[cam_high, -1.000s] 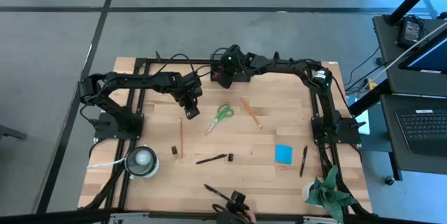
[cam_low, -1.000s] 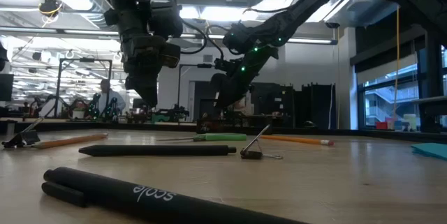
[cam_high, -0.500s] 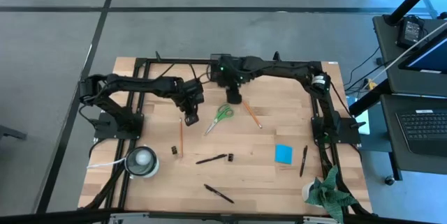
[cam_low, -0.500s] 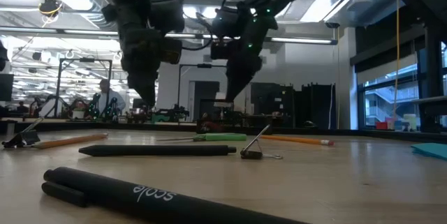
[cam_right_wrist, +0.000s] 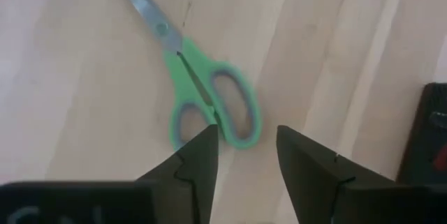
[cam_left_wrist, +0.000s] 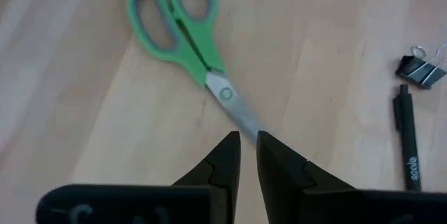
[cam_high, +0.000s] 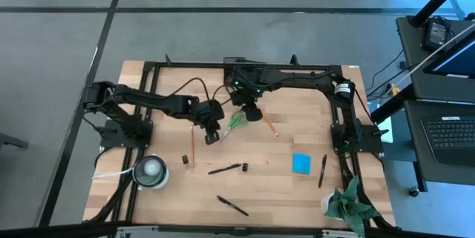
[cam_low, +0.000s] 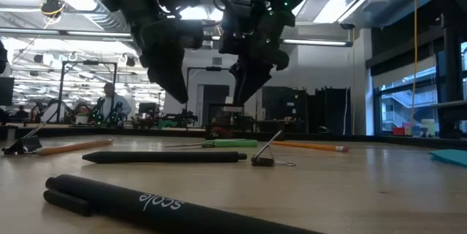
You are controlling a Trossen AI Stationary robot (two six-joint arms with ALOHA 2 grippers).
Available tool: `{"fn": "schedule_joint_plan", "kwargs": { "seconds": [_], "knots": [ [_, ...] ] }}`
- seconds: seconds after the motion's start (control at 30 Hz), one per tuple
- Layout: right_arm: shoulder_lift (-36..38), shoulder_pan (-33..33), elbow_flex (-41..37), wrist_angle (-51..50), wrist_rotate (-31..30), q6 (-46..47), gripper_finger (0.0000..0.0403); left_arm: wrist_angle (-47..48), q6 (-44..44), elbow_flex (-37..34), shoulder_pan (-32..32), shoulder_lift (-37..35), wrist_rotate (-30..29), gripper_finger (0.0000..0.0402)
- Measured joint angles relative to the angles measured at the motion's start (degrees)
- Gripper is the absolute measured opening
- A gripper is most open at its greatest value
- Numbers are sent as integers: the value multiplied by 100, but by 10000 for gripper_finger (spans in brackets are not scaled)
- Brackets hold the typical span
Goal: Pick and place office supplies into organizer
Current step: Put the green scissors into the desk organizer
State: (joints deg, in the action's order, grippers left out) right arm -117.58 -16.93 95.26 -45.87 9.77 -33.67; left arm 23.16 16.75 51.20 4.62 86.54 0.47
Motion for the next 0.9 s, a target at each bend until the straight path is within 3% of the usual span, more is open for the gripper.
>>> {"fn": "schedule_joint_plan", "kwargs": {
  "seconds": [0.4, 0.9],
  "knots": [
    [0, -42, -2, -139, -28, -247, 147, -797, 707, 2, -353, 951, -245, 24],
    [-7, -42, -2, -125, -23, -259, 147, -884, 823, 2, -330, 995, -192, 15]
  ]
}}
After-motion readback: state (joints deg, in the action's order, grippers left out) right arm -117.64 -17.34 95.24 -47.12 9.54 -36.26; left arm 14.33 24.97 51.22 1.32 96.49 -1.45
